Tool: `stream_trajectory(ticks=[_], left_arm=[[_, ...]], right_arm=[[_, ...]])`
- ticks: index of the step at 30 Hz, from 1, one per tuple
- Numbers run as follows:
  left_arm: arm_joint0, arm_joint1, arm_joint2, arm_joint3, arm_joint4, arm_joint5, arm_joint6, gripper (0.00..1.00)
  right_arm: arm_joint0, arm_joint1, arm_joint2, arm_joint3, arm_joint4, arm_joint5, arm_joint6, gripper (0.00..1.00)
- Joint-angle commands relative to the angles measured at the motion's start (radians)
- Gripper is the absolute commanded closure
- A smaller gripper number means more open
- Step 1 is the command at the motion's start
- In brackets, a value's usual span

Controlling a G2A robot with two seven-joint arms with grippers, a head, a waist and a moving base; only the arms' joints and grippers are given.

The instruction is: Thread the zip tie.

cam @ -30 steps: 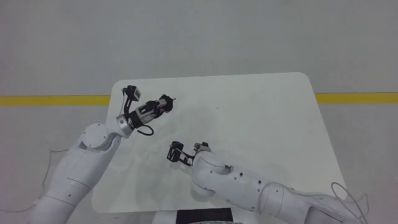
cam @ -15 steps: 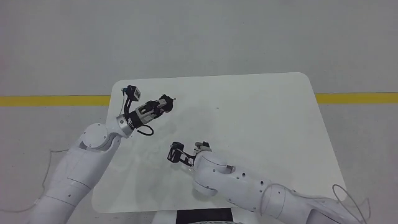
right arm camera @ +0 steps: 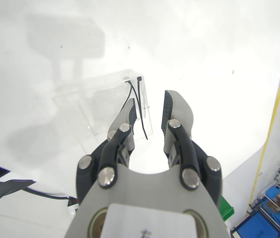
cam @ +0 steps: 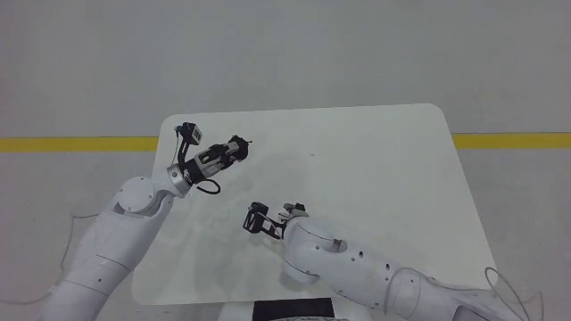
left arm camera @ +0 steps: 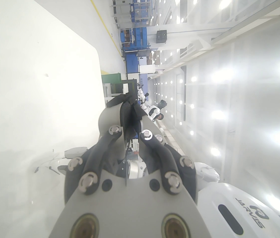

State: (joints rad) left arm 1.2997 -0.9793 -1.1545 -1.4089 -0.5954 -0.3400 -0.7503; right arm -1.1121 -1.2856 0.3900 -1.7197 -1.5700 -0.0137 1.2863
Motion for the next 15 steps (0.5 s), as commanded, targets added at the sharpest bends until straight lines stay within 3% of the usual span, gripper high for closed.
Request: stream_trajectory(ticks=[1, 15], left_arm=[[0.0, 0.0, 0.0, 0.0, 0.0, 0.0, 0.0, 1.0], [0.0, 0.0, 0.0, 0.0, 0.0, 0.0, 0.0, 1.0]], right_arm=[[0.0, 0.001, -0.004, 0.005, 0.0, -0.006, -0.011, 0.78], [-0.007, -0.02, 0.017, 0.032, 0.004, -0.049, -0.076, 0.86]])
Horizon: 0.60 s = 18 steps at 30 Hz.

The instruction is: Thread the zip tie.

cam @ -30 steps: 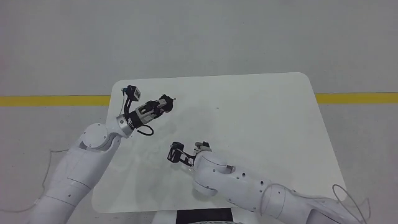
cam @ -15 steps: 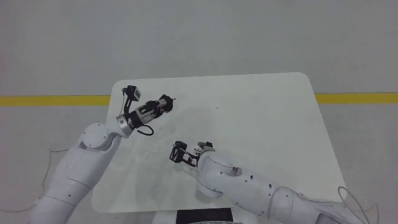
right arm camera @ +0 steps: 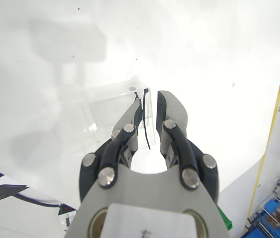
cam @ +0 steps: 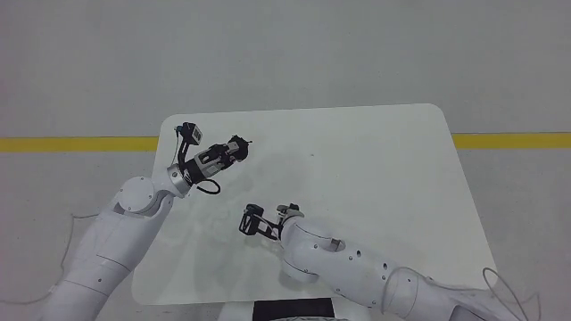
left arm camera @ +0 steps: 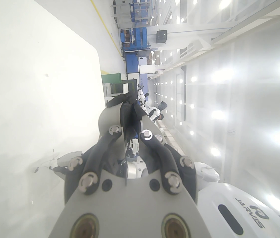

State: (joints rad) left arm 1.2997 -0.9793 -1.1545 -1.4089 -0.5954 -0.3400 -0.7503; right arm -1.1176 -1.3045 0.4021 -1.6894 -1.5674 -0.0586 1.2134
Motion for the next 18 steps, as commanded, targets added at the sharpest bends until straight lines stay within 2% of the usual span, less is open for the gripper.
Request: stream_trajectory(ticks=[1, 18], left_arm=[[0.0, 0.0, 0.0, 0.0, 0.0, 0.0, 0.0, 1.0], [0.0, 0.0, 0.0, 0.0, 0.0, 0.0, 0.0, 1.0]], right_arm=[[-0.003, -0.003, 0.009, 0.003, 0.004, -0.008, -0.008, 0.86], [-0.015, -0.035, 0.06, 0.05, 0.009, -0.061, -0.032, 0.85]])
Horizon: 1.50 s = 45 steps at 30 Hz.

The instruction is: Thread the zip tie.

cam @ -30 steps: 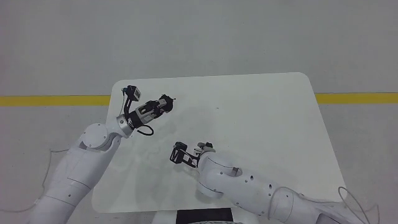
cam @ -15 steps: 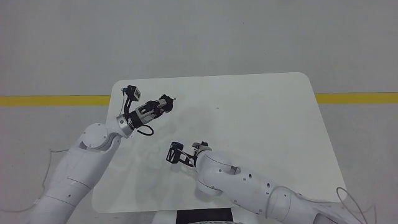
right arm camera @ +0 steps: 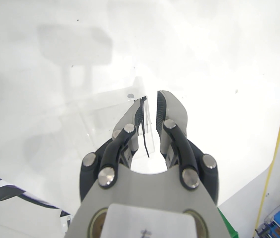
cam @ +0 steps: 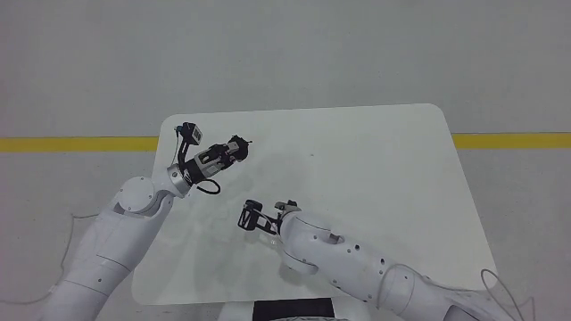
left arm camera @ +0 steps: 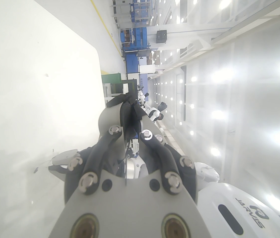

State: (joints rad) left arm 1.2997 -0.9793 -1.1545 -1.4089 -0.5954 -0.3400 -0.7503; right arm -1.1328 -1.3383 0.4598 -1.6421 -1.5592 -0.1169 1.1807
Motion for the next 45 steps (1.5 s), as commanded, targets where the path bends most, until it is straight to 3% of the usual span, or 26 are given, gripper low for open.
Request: stream_trajectory(ticks=[1, 9, 13, 24, 26, 31, 35, 40, 45], left_arm=[[0.0, 0.0, 0.0, 0.0, 0.0, 0.0, 0.0, 1.0], [0.0, 0.0, 0.0, 0.0, 0.0, 0.0, 0.0, 1.0], [0.0, 0.0, 0.0, 0.0, 0.0, 0.0, 0.0, 1.0], [0.0, 0.0, 0.0, 0.0, 0.0, 0.0, 0.0, 1.0], [0.0, 0.0, 0.0, 0.0, 0.0, 0.0, 0.0, 1.0], [0.0, 0.0, 0.0, 0.0, 0.0, 0.0, 0.0, 1.0], [0.0, 0.0, 0.0, 0.0, 0.0, 0.0, 0.0, 1.0], [0.0, 0.0, 0.0, 0.0, 0.0, 0.0, 0.0, 1.0], [0.0, 0.0, 0.0, 0.0, 0.0, 0.0, 0.0, 1.0]], right_arm=[[0.0, -0.004, 0.005, 0.007, 0.004, -0.007, 0.001, 0.85], [-0.004, -0.018, 0.024, 0.03, 0.013, -0.026, -0.002, 0.89], [-0.012, -0.022, 0.034, 0.033, 0.008, -0.032, -0.004, 1.0], [-0.038, -0.023, 0.058, 0.011, -0.011, -0.042, 0.007, 1.0], [-0.042, -0.022, 0.061, 0.009, -0.011, -0.044, 0.009, 0.97], [-0.048, -0.02, 0.066, 0.005, -0.011, -0.05, 0.011, 0.77], [-0.053, -0.015, 0.069, -0.02, -0.011, -0.05, 0.033, 0.67], [-0.084, 0.0, 0.085, -0.102, -0.006, -0.056, 0.09, 0.64], [-0.126, 0.011, 0.147, -0.179, 0.113, -0.091, 0.158, 0.64]])
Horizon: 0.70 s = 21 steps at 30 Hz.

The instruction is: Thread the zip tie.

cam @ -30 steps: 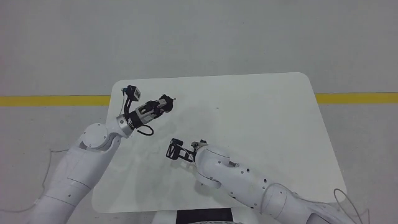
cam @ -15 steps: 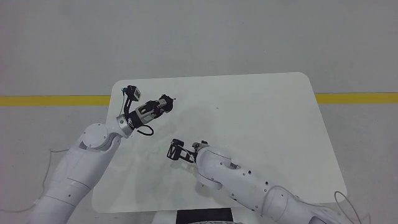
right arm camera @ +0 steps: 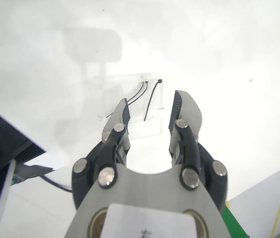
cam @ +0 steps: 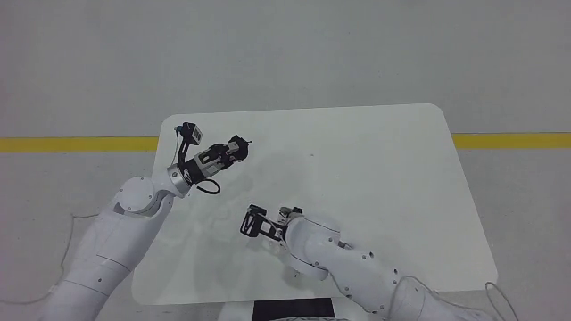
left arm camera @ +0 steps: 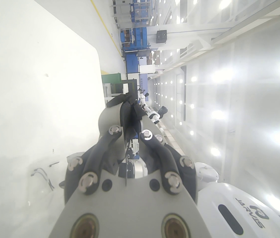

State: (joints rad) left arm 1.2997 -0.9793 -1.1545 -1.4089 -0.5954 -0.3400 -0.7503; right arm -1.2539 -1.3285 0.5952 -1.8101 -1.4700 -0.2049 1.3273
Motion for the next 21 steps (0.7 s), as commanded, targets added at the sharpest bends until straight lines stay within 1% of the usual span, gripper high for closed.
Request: stream_trajectory(ticks=[1, 2, 4, 7, 10, 15, 19, 21], left_arm=[[0.0, 0.0, 0.0, 0.0, 0.0, 0.0, 0.0, 1.0], [0.0, 0.0, 0.0, 0.0, 0.0, 0.0, 0.0, 1.0], [0.0, 0.0, 0.0, 0.0, 0.0, 0.0, 0.0, 1.0], [0.0, 0.0, 0.0, 0.0, 0.0, 0.0, 0.0, 1.0], [0.0, 0.0, 0.0, 0.0, 0.0, 0.0, 0.0, 1.0], [0.0, 0.0, 0.0, 0.0, 0.0, 0.0, 0.0, 1.0], [0.0, 0.0, 0.0, 0.0, 0.0, 0.0, 0.0, 1.0], [0.0, 0.0, 0.0, 0.0, 0.0, 0.0, 0.0, 1.0]], right_arm=[[-0.012, 0.003, 0.026, -0.026, 0.046, -0.002, 0.023, 0.65], [-0.017, 0.005, 0.033, -0.035, 0.059, -0.006, 0.028, 0.65], [-0.026, 0.008, 0.05, -0.05, 0.081, -0.004, 0.038, 0.71], [-0.035, 0.01, 0.063, -0.059, 0.105, -0.001, 0.044, 0.77], [-0.041, 0.01, 0.073, -0.055, 0.132, -0.001, 0.049, 0.78], [-0.032, 0.008, 0.076, -0.008, 0.165, -0.008, 0.041, 0.78], [-0.014, 0.002, 0.066, 0.033, 0.16, 0.003, 0.031, 0.78], [-0.004, -0.002, 0.059, 0.057, 0.16, 0.008, 0.022, 0.81]])
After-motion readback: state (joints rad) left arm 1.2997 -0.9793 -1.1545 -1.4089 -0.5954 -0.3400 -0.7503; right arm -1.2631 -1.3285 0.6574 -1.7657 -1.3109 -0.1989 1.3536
